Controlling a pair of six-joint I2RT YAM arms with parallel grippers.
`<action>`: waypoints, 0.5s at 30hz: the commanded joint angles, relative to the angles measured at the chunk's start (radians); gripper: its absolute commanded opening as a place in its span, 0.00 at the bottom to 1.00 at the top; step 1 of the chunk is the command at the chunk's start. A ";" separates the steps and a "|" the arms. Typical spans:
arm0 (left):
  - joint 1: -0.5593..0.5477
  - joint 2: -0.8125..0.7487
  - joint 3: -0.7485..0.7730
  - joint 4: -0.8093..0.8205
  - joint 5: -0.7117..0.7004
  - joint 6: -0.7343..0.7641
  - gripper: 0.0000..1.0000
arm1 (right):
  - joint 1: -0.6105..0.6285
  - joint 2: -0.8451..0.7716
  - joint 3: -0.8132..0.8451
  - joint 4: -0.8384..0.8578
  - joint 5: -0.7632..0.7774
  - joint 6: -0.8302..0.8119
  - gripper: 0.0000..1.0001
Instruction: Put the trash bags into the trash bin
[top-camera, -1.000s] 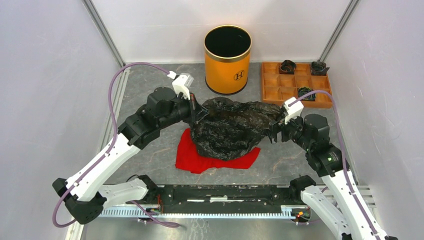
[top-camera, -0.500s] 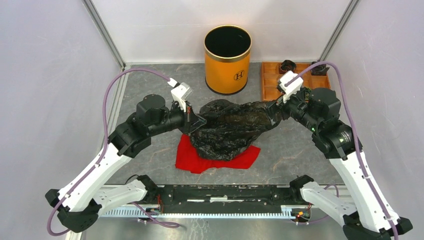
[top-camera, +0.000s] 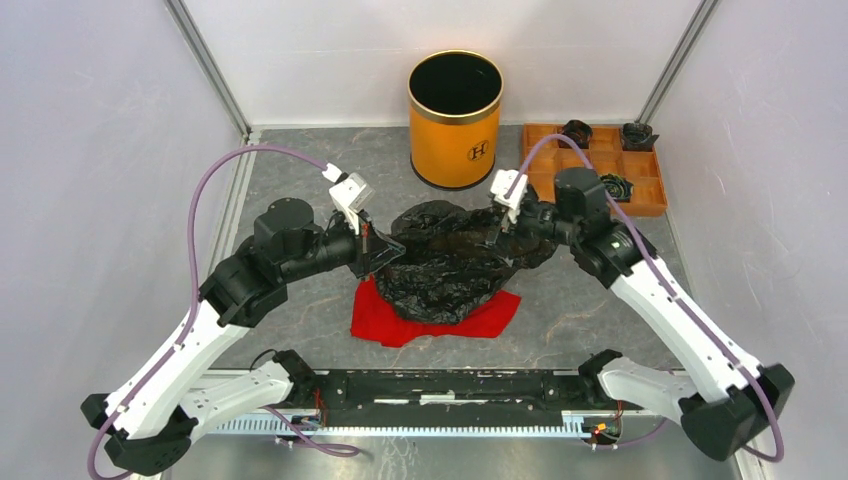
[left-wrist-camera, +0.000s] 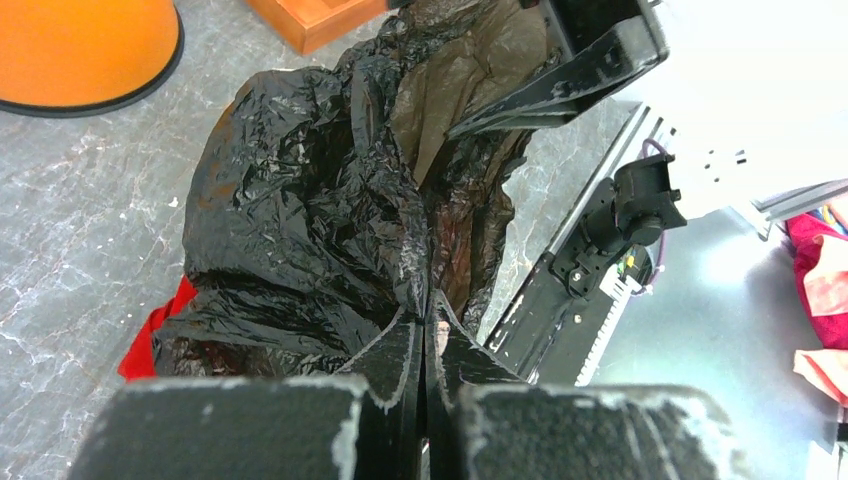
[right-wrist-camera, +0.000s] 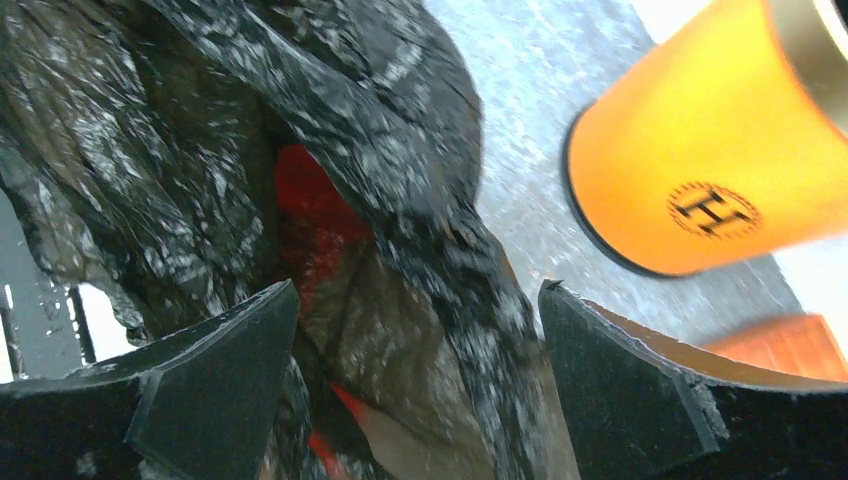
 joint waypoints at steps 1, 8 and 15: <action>0.002 -0.010 -0.011 0.002 0.043 0.048 0.02 | 0.054 0.062 0.040 0.081 -0.076 -0.062 0.97; 0.002 -0.010 -0.009 -0.003 0.027 0.052 0.02 | 0.095 0.174 0.081 0.133 -0.129 -0.081 0.97; 0.002 0.006 0.034 -0.045 -0.028 0.045 0.02 | 0.102 0.214 0.076 0.194 -0.066 0.059 0.12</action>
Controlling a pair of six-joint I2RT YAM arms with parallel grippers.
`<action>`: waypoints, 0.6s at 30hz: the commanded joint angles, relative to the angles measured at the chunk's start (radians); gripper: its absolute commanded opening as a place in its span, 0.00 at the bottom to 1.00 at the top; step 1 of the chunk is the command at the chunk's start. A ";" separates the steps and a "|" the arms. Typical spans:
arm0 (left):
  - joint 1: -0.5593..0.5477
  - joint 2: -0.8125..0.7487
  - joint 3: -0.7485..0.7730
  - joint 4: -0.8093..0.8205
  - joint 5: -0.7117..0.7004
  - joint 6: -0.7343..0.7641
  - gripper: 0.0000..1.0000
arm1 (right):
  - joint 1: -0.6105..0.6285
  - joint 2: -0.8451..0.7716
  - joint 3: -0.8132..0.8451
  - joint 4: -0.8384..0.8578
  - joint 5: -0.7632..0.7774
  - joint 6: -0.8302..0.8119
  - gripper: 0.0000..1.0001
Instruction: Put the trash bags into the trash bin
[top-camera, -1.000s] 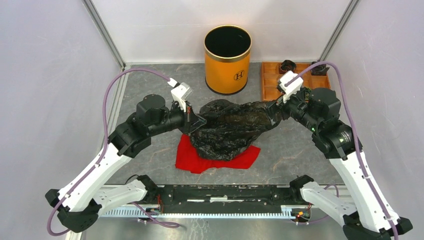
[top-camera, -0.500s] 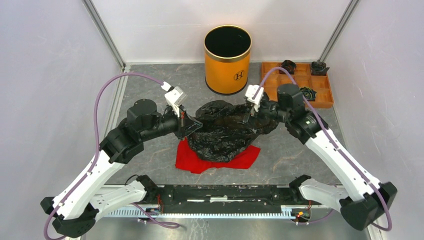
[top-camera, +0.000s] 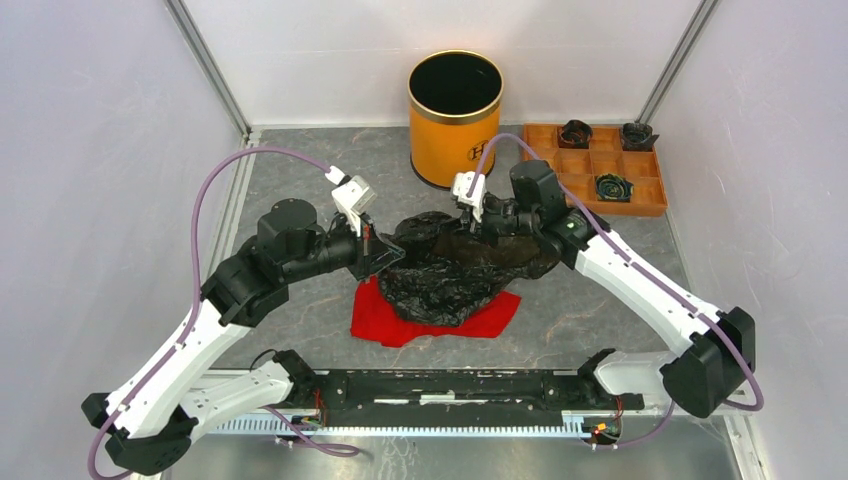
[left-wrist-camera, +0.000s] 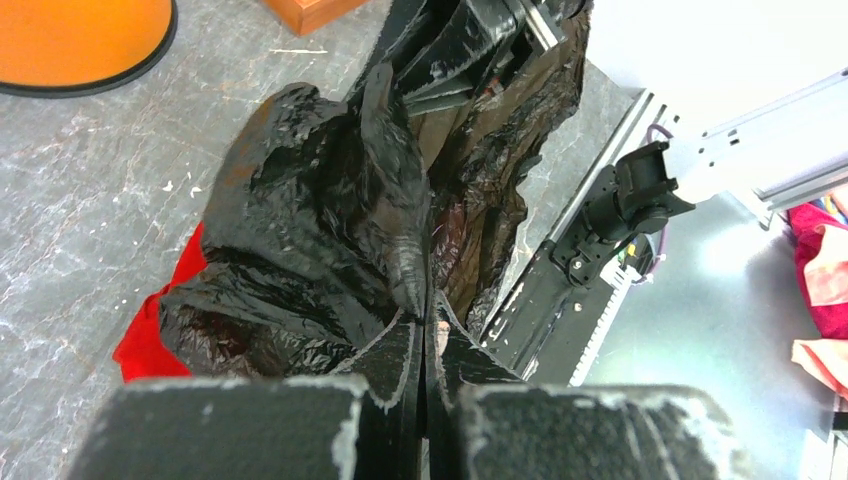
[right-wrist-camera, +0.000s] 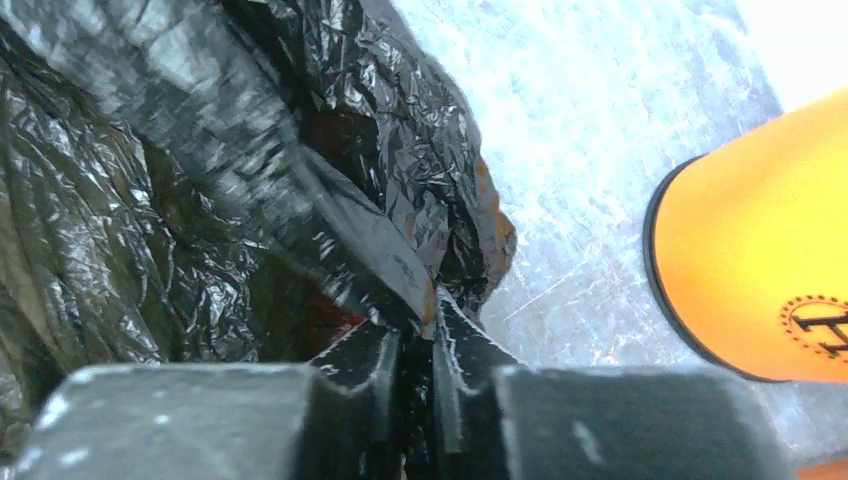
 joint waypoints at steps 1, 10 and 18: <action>0.002 0.015 0.055 -0.032 -0.059 0.038 0.02 | 0.002 -0.051 0.019 0.131 0.135 0.173 0.01; 0.004 0.258 0.312 0.004 -0.282 -0.073 0.29 | 0.002 -0.357 -0.032 0.259 0.879 0.399 0.01; 0.004 0.413 0.551 -0.067 -0.353 -0.145 0.75 | 0.000 -0.360 -0.062 0.258 0.914 0.608 0.00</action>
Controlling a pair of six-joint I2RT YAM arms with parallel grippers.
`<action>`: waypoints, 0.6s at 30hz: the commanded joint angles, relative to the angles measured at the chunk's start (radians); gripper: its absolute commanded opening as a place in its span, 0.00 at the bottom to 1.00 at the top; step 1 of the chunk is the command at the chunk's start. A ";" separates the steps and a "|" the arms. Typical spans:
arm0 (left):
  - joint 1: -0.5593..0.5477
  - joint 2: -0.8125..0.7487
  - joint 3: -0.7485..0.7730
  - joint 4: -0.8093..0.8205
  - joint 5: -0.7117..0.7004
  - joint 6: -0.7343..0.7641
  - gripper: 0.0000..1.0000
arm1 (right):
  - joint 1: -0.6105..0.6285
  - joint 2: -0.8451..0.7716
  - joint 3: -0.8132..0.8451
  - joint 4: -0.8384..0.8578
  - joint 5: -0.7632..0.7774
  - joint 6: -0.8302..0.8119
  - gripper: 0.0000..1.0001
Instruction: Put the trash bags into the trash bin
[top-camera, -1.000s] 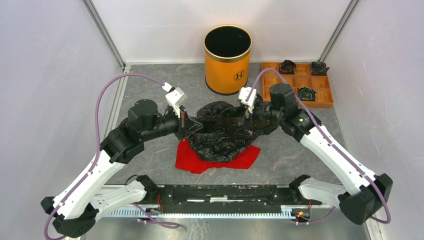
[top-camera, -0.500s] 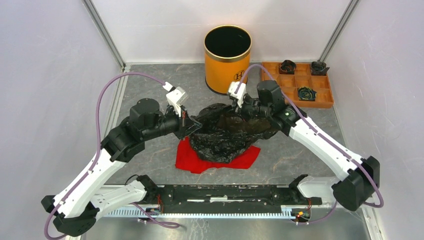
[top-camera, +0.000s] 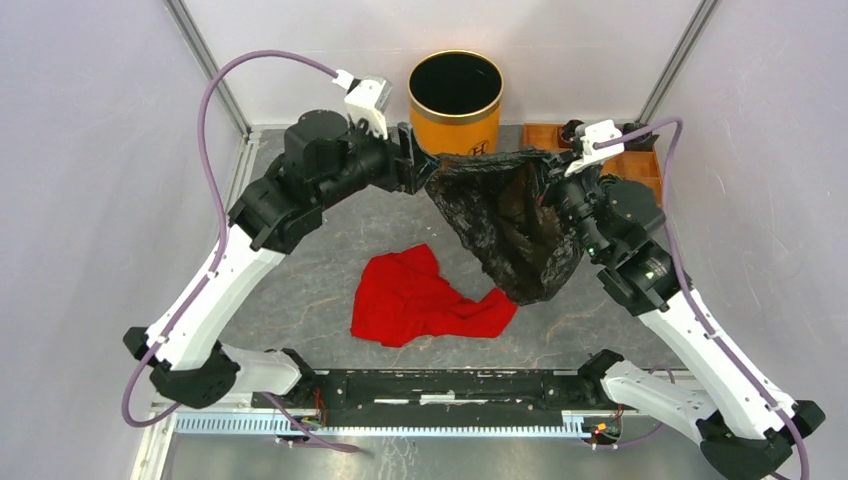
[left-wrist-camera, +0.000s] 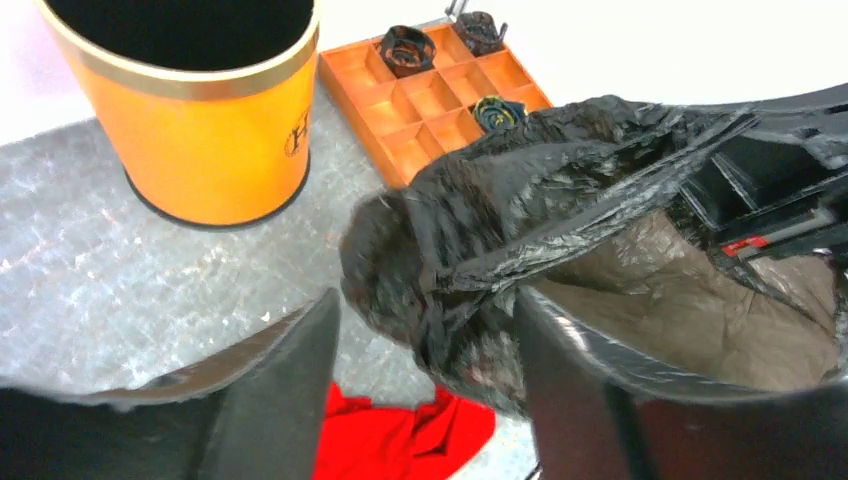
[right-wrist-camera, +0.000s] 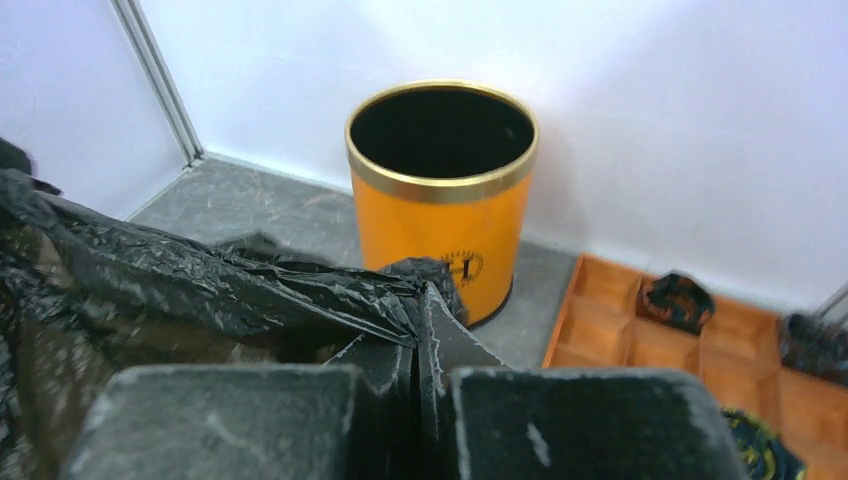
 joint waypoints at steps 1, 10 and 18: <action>0.004 -0.073 -0.126 0.003 -0.071 -0.126 0.87 | -0.001 -0.016 -0.131 0.036 0.086 0.173 0.00; 0.004 -0.337 -0.724 0.288 0.115 -0.515 1.00 | 0.000 -0.097 -0.346 0.184 -0.006 0.321 0.00; -0.011 -0.200 -0.997 0.960 0.369 -0.842 1.00 | 0.000 -0.118 -0.347 0.193 0.012 0.402 0.00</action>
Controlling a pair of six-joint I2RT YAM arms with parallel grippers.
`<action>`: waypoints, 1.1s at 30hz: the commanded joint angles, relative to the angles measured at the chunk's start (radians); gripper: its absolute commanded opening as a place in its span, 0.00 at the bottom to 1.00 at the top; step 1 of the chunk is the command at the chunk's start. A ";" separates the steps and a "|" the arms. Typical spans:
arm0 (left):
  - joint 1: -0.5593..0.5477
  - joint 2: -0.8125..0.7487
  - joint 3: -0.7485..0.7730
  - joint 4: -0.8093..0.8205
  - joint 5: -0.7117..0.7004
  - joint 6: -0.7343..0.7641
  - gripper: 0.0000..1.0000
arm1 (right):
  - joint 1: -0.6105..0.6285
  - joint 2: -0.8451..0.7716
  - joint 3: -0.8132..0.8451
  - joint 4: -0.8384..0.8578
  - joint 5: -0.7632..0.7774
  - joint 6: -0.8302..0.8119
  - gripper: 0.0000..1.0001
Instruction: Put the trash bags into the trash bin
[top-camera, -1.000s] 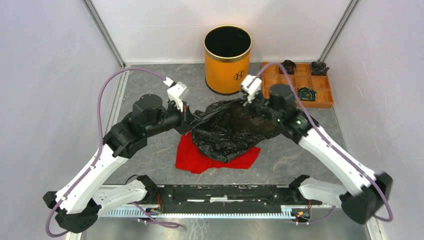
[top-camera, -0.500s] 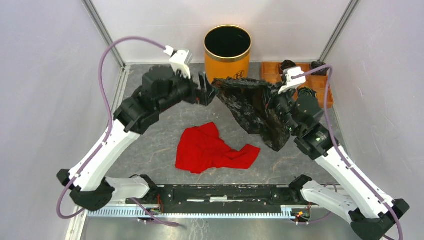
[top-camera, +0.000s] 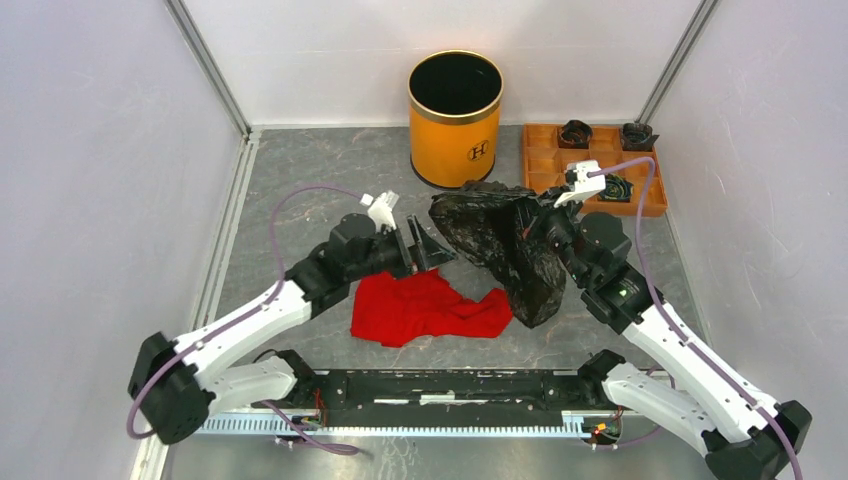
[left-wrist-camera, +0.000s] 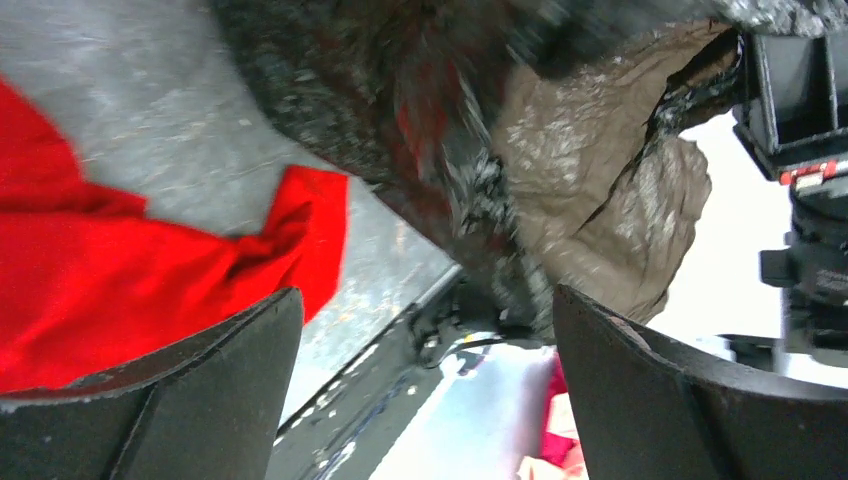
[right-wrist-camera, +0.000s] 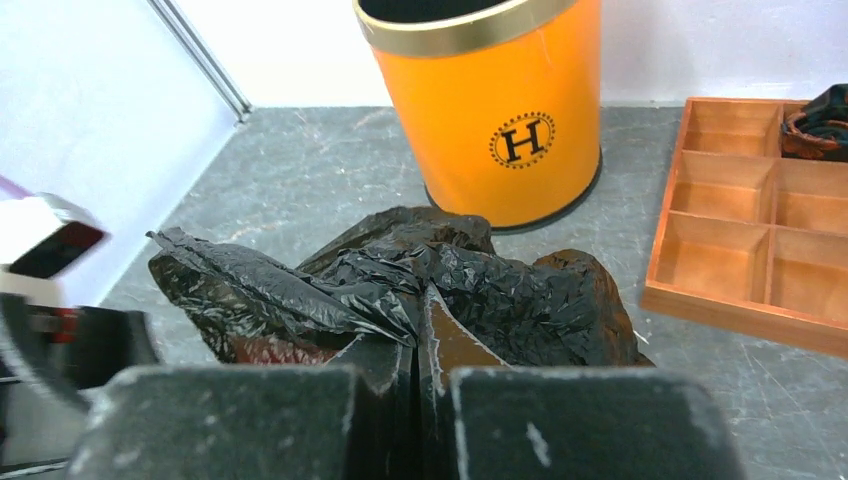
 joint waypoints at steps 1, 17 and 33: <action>-0.018 0.111 0.005 0.409 0.131 -0.200 1.00 | 0.000 -0.038 0.010 0.075 -0.002 0.074 0.01; -0.077 0.221 -0.112 0.365 -0.109 -0.181 0.21 | 0.000 -0.158 -0.174 -0.036 0.054 0.044 0.01; -0.024 0.406 1.194 -0.355 0.048 0.451 0.02 | 0.000 0.037 0.605 -0.204 0.008 -0.334 0.01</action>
